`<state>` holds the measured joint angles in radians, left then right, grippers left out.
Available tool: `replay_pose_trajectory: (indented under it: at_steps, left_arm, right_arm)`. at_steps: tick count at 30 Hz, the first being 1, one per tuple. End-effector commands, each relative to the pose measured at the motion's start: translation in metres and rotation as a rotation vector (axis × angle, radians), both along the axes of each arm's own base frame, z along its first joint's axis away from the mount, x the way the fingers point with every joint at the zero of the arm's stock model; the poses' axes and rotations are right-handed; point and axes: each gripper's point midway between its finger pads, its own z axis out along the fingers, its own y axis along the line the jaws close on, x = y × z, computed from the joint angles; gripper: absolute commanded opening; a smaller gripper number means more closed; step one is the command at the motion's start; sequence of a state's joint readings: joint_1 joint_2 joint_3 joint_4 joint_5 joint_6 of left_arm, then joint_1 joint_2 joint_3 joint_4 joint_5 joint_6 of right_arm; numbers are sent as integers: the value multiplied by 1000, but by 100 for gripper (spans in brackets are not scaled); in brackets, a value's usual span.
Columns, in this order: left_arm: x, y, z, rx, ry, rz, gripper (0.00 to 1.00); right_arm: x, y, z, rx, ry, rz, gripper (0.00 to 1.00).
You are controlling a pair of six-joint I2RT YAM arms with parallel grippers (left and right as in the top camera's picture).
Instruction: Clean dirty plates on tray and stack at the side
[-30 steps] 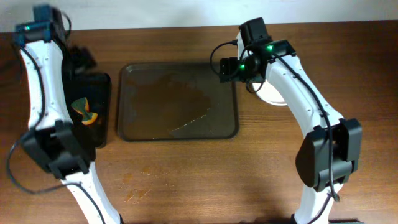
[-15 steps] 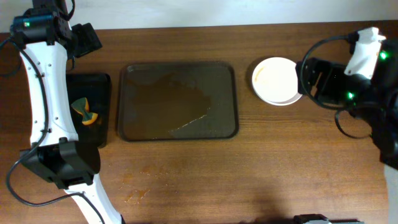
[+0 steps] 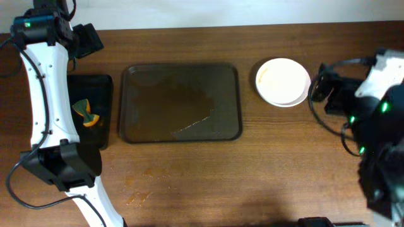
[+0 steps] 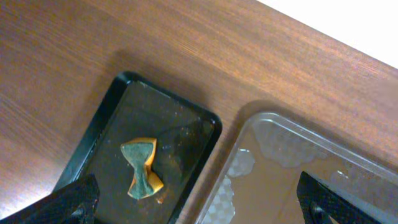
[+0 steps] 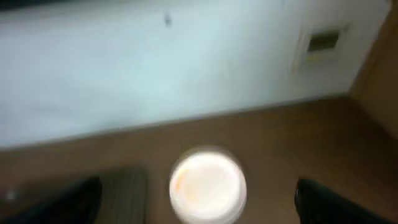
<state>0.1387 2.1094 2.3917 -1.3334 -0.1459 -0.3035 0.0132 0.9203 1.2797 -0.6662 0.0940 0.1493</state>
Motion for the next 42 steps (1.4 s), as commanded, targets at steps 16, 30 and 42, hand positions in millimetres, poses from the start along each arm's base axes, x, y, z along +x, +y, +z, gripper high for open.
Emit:
replay_pose_trajectory:
  at_steps: [16,30,42]
  left_arm:
    - [1,-1,-4,-3,9,-4,100]
    - [1,-1,-4,-3,9,-4,100]
    - [1,1,-5,-1,10,-2,100]
  right_arm:
    - [-54,6,-195,-8,-352,56,98]
    - [-56,7,-237,-1,-226,63,98]
    - [-56,7,-237,-1,-226,63,98]
